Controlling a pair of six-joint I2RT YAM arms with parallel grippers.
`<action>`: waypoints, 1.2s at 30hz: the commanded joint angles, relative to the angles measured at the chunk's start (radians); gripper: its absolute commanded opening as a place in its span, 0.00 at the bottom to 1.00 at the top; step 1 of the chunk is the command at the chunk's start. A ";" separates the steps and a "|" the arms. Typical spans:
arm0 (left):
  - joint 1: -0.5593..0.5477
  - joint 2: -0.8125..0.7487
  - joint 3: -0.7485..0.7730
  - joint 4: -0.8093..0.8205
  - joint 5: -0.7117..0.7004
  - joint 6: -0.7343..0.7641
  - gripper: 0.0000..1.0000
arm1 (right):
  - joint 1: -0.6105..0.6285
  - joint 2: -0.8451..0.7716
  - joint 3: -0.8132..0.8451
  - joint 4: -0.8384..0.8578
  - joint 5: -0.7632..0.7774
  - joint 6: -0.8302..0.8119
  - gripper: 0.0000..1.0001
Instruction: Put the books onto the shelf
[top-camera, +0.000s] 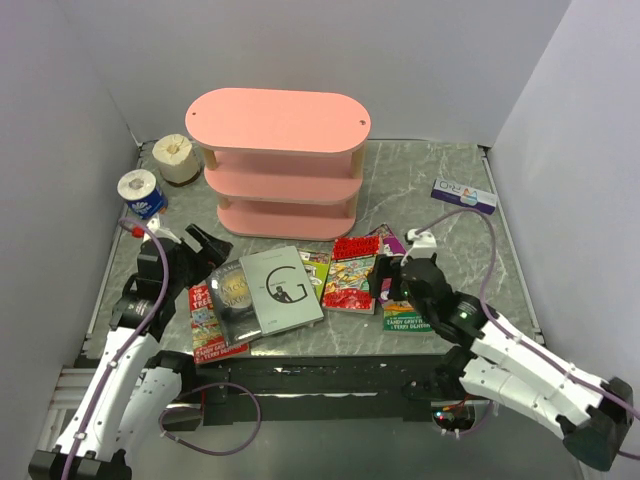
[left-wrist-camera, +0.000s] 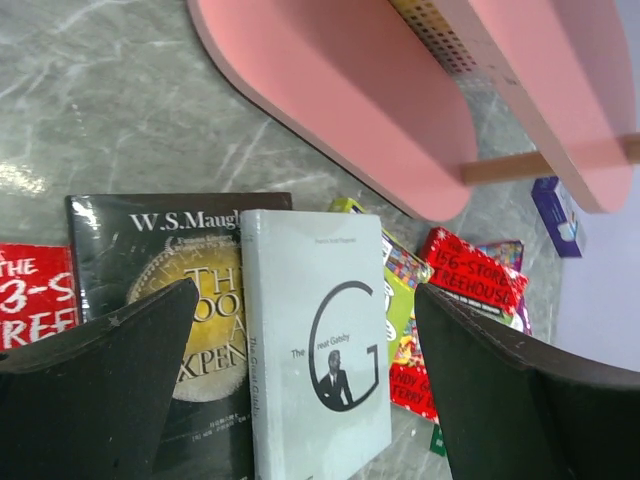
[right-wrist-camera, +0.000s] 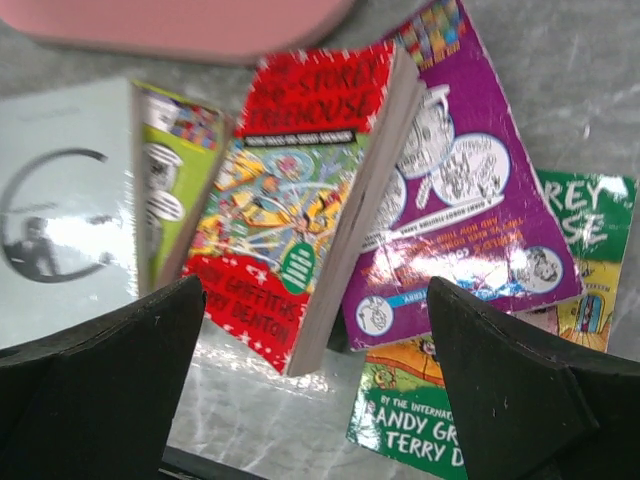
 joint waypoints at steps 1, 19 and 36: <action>0.000 -0.009 -0.001 0.060 0.104 0.029 0.96 | 0.001 0.087 0.025 -0.020 0.016 0.084 0.99; 0.000 -0.085 -0.070 0.088 0.152 -0.040 0.96 | -0.008 0.154 -0.171 0.105 -0.277 0.575 0.99; -0.002 -0.142 -0.101 0.062 0.164 -0.050 0.96 | -0.034 0.298 -0.248 0.464 -0.326 0.583 0.76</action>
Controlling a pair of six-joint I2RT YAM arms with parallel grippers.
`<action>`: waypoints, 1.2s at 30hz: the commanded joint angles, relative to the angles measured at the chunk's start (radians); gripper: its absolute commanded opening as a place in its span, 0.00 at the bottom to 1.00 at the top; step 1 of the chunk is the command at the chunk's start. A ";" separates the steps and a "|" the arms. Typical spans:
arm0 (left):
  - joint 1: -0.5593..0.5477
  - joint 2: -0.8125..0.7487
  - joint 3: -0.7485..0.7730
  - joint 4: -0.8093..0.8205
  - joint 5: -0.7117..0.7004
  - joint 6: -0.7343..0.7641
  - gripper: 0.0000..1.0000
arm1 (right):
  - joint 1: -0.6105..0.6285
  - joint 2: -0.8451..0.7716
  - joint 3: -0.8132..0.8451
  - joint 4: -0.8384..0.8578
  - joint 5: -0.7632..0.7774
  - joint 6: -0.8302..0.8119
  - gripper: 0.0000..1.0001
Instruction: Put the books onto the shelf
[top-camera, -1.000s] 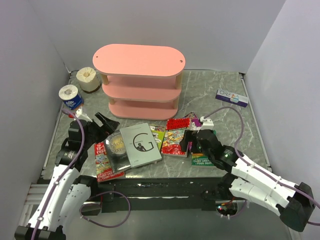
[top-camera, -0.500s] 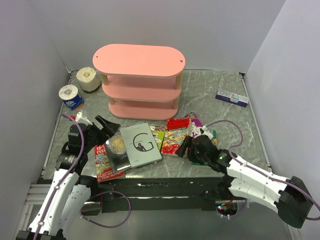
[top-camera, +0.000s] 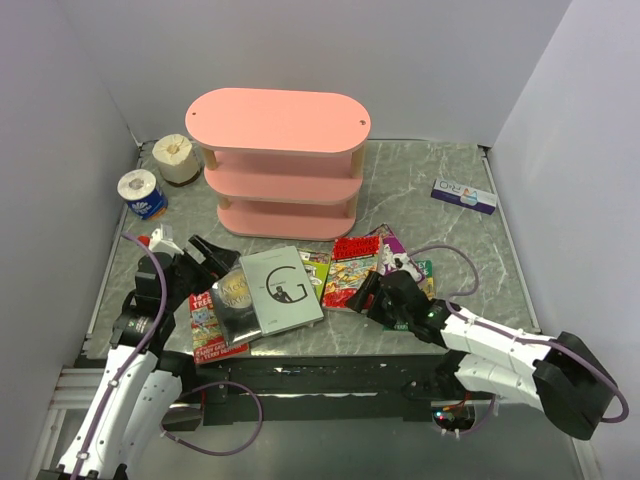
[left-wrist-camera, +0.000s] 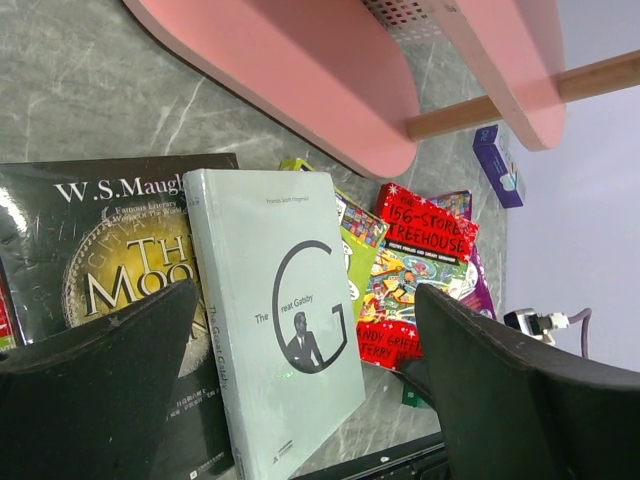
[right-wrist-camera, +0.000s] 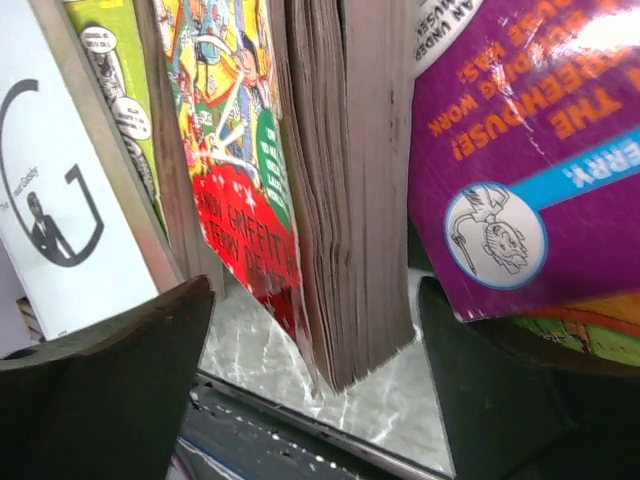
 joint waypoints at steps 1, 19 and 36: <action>-0.002 -0.010 0.000 0.002 0.018 -0.017 0.96 | -0.013 -0.002 -0.014 0.162 -0.004 -0.023 0.69; -0.003 -0.007 -0.012 0.013 0.023 -0.029 0.96 | -0.066 -0.117 -0.042 0.196 -0.007 -0.141 0.43; -0.006 -0.011 0.016 0.008 0.015 -0.031 0.96 | -0.059 -0.422 0.446 -0.331 -0.228 -0.417 0.00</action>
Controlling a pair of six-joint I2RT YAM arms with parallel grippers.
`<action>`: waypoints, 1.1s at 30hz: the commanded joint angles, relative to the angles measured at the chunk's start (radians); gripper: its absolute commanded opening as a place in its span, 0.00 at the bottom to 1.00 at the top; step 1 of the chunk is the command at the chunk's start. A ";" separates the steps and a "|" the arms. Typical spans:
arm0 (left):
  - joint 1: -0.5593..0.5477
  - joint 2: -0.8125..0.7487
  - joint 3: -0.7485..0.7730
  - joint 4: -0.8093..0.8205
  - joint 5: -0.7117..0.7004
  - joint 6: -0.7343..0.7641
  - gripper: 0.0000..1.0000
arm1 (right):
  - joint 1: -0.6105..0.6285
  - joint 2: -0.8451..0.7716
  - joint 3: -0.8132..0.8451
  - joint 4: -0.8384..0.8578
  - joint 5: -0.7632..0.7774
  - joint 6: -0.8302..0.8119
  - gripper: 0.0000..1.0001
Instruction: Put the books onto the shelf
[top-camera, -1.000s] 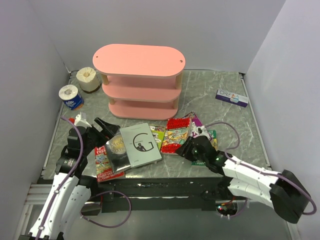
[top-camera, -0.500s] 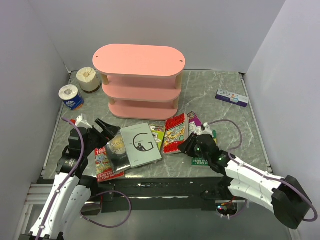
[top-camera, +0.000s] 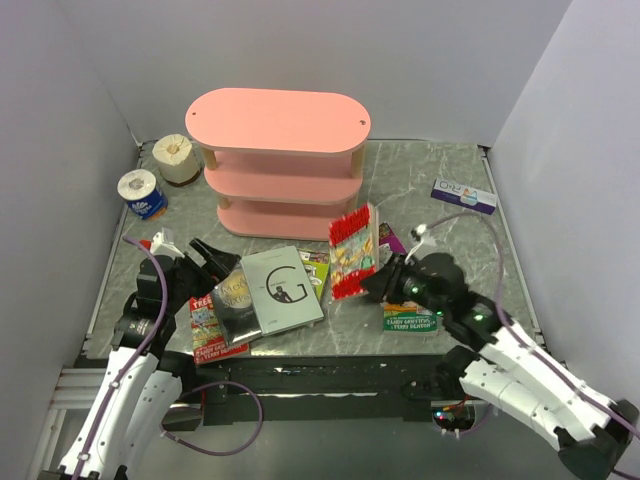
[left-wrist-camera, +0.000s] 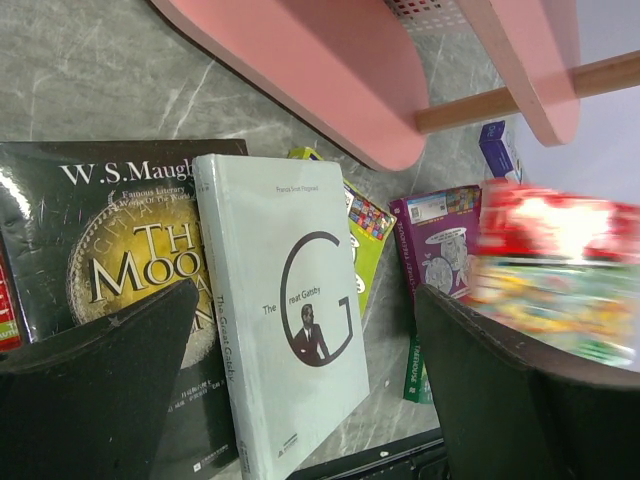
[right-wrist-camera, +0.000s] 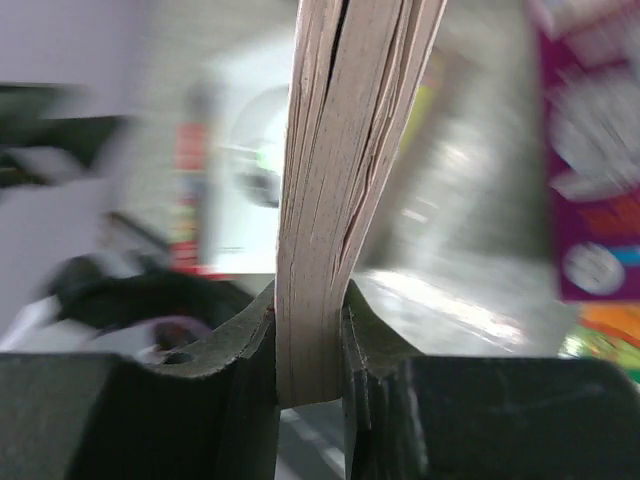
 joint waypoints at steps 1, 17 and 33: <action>-0.005 0.008 0.045 0.025 0.018 -0.011 0.96 | 0.009 -0.094 0.294 -0.076 -0.101 -0.104 0.00; -0.005 0.092 0.206 0.066 0.018 -0.034 0.96 | -0.057 0.310 0.871 0.114 -0.138 -0.053 0.00; -0.007 0.211 0.398 0.083 0.000 0.000 0.96 | -0.281 0.856 1.270 0.157 -0.494 0.202 0.00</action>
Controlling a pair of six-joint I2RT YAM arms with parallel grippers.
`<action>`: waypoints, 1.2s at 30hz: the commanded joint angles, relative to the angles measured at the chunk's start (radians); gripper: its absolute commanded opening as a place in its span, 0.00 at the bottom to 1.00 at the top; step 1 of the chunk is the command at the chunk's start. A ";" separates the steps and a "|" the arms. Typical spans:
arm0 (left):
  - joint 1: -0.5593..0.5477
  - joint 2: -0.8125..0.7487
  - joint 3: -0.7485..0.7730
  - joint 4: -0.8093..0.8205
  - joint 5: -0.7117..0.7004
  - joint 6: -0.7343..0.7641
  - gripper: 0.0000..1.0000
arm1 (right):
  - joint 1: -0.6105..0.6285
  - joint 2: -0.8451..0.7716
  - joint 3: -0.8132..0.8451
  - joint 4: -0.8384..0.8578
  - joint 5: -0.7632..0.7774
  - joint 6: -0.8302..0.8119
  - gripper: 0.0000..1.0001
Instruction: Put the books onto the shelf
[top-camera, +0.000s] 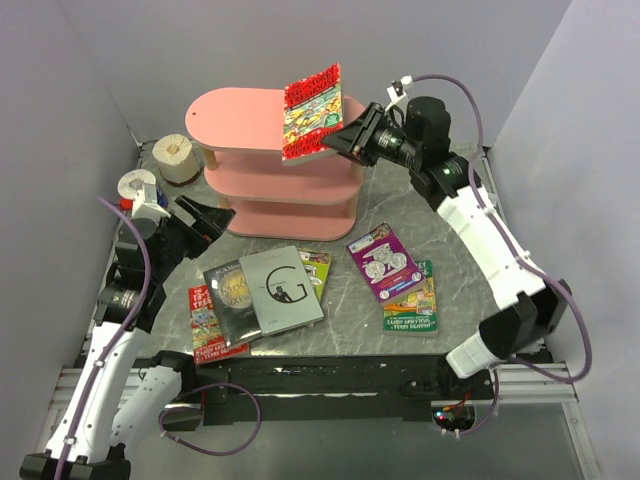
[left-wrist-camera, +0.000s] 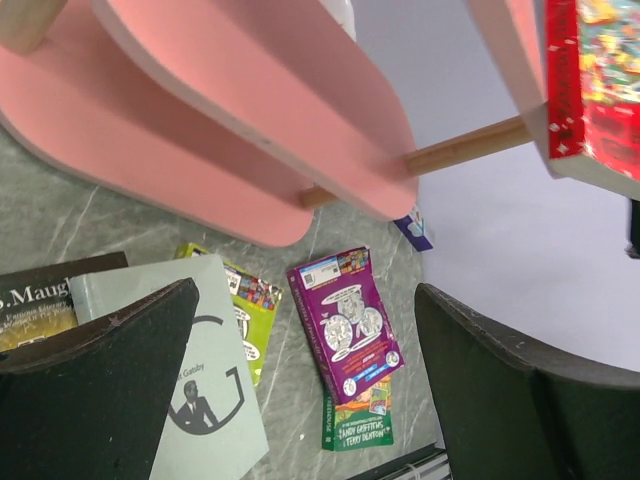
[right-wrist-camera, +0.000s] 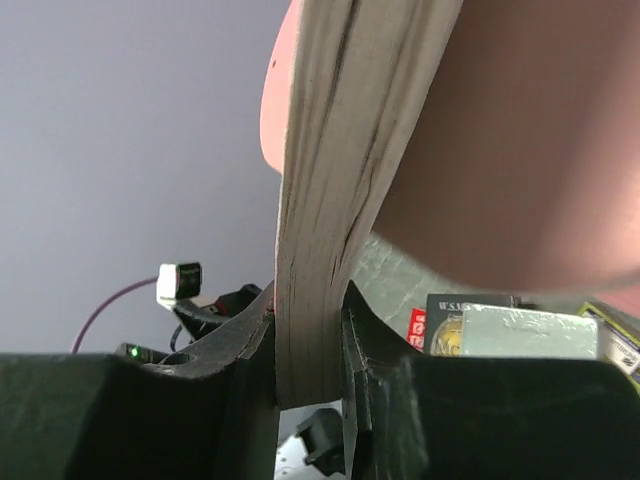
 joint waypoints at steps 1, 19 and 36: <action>-0.003 0.028 0.078 0.036 -0.003 0.025 0.96 | -0.021 0.022 0.163 0.057 -0.106 0.011 0.04; -0.002 0.132 0.126 0.095 -0.025 0.045 0.96 | -0.029 -0.044 0.259 -0.381 0.308 -0.298 0.84; -0.003 0.185 0.168 0.121 -0.020 0.026 0.96 | 0.309 -0.176 0.059 -0.191 0.542 -0.555 0.68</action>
